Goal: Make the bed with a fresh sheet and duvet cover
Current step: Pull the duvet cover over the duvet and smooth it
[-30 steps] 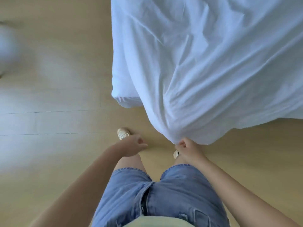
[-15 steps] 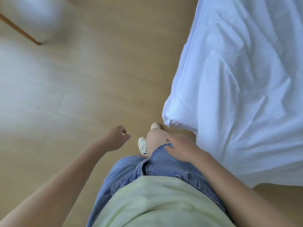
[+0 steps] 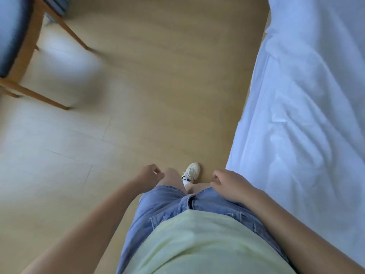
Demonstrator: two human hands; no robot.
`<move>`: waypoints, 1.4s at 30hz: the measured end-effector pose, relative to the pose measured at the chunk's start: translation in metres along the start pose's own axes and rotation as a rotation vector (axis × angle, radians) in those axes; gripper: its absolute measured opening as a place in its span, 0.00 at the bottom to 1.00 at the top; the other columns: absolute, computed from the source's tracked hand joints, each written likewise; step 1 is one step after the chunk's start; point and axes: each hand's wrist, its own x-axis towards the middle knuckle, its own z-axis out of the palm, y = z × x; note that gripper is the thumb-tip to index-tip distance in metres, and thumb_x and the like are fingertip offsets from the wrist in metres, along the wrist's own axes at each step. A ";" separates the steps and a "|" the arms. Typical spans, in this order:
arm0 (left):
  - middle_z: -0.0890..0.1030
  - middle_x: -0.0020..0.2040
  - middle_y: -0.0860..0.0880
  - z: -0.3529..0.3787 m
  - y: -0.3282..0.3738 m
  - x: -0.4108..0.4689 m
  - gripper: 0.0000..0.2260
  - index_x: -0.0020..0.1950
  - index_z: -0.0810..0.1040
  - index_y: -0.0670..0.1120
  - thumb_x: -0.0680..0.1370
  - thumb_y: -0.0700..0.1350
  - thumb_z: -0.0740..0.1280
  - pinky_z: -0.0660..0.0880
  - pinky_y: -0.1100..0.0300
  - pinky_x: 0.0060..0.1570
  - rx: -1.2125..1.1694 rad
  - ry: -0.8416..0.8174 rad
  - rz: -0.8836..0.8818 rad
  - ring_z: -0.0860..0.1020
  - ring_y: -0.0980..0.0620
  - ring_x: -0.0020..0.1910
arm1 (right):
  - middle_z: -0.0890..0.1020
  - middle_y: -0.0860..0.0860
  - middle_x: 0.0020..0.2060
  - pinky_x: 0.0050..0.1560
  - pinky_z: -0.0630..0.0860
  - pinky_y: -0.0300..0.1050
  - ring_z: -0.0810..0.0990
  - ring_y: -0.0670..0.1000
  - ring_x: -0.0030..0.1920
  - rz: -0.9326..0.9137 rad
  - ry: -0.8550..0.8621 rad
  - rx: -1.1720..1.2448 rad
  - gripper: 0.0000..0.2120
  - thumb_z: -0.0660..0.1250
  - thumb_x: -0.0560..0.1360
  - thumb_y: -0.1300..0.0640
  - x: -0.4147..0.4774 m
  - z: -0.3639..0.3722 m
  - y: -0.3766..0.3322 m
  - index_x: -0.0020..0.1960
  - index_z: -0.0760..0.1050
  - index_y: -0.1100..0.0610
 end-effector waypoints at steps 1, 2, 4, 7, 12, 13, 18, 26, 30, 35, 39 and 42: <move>0.75 0.51 0.47 -0.019 0.019 0.011 0.12 0.58 0.74 0.41 0.80 0.46 0.61 0.66 0.61 0.43 0.002 0.017 0.017 0.72 0.50 0.48 | 0.75 0.51 0.44 0.42 0.68 0.46 0.72 0.52 0.43 0.013 -0.015 0.012 0.11 0.56 0.79 0.52 0.007 -0.020 -0.001 0.53 0.70 0.59; 0.75 0.51 0.47 -0.036 0.039 0.023 0.11 0.58 0.74 0.42 0.80 0.46 0.61 0.66 0.61 0.44 0.005 0.036 0.037 0.72 0.50 0.48 | 0.75 0.51 0.45 0.43 0.68 0.46 0.73 0.52 0.43 0.033 -0.026 0.037 0.11 0.57 0.79 0.52 0.015 -0.040 -0.001 0.54 0.70 0.59; 0.77 0.50 0.47 -0.064 0.077 0.053 0.09 0.56 0.75 0.43 0.80 0.45 0.61 0.68 0.60 0.40 -0.020 0.056 0.090 0.74 0.50 0.45 | 0.77 0.55 0.50 0.48 0.71 0.48 0.76 0.55 0.49 0.079 -0.017 0.092 0.14 0.56 0.79 0.52 0.034 -0.079 0.007 0.58 0.70 0.60; 0.79 0.46 0.47 -0.098 0.141 0.101 0.06 0.53 0.75 0.45 0.79 0.45 0.62 0.69 0.63 0.35 -0.005 -0.013 0.150 0.75 0.52 0.38 | 0.78 0.59 0.54 0.45 0.69 0.48 0.76 0.58 0.50 0.178 0.030 0.190 0.16 0.56 0.78 0.53 0.069 -0.135 0.029 0.59 0.70 0.64; 0.80 0.46 0.49 -0.185 0.261 0.192 0.05 0.50 0.76 0.46 0.78 0.46 0.63 0.72 0.57 0.44 0.115 -0.109 0.269 0.77 0.50 0.44 | 0.78 0.56 0.52 0.47 0.69 0.46 0.76 0.56 0.54 0.297 0.070 0.316 0.14 0.57 0.78 0.54 0.129 -0.244 0.047 0.58 0.71 0.62; 0.81 0.46 0.47 -0.207 0.287 0.208 0.06 0.49 0.76 0.45 0.78 0.46 0.63 0.73 0.55 0.46 0.119 -0.127 0.274 0.78 0.48 0.44 | 0.78 0.56 0.50 0.45 0.68 0.45 0.76 0.56 0.53 0.320 0.075 0.360 0.13 0.57 0.78 0.54 0.138 -0.264 0.047 0.56 0.71 0.61; 0.79 0.43 0.46 -0.309 0.431 0.280 0.07 0.49 0.75 0.42 0.80 0.44 0.62 0.72 0.61 0.38 0.170 -0.238 0.324 0.75 0.52 0.38 | 0.72 0.50 0.37 0.37 0.64 0.43 0.69 0.50 0.38 0.339 0.193 0.553 0.06 0.58 0.76 0.56 0.184 -0.364 0.053 0.41 0.66 0.55; 0.77 0.43 0.45 -0.356 0.632 0.380 0.09 0.53 0.74 0.39 0.80 0.44 0.61 0.68 0.63 0.36 0.329 -0.285 0.356 0.73 0.52 0.37 | 0.77 0.50 0.41 0.41 0.68 0.41 0.74 0.51 0.42 0.407 0.328 0.776 0.08 0.59 0.78 0.52 0.264 -0.515 0.129 0.46 0.71 0.56; 0.77 0.41 0.45 -0.355 0.712 0.419 0.07 0.51 0.73 0.39 0.80 0.43 0.61 0.68 0.61 0.34 0.269 -0.277 0.245 0.73 0.51 0.36 | 0.77 0.50 0.43 0.42 0.67 0.42 0.74 0.50 0.44 0.414 0.414 0.803 0.06 0.60 0.78 0.53 0.310 -0.615 0.191 0.46 0.71 0.54; 0.78 0.38 0.45 -0.385 0.810 0.473 0.08 0.38 0.73 0.43 0.78 0.43 0.63 0.71 0.56 0.44 0.403 -0.302 0.247 0.74 0.49 0.36 | 0.80 0.54 0.50 0.49 0.71 0.46 0.76 0.54 0.49 0.381 0.385 0.763 0.12 0.59 0.79 0.52 0.358 -0.746 0.243 0.55 0.73 0.59; 0.79 0.44 0.45 -0.416 0.909 0.511 0.02 0.47 0.73 0.47 0.79 0.45 0.63 0.73 0.56 0.40 0.294 -0.282 0.250 0.76 0.49 0.37 | 0.78 0.52 0.49 0.47 0.70 0.43 0.74 0.50 0.47 0.382 0.353 0.840 0.10 0.59 0.79 0.51 0.398 -0.819 0.268 0.54 0.72 0.57; 0.76 0.50 0.49 -0.425 0.997 0.568 0.11 0.58 0.69 0.48 0.77 0.48 0.64 0.72 0.56 0.48 0.496 -0.255 0.391 0.75 0.49 0.48 | 0.77 0.52 0.46 0.43 0.68 0.42 0.73 0.50 0.44 0.477 0.410 0.985 0.09 0.59 0.78 0.52 0.441 -0.869 0.288 0.51 0.72 0.59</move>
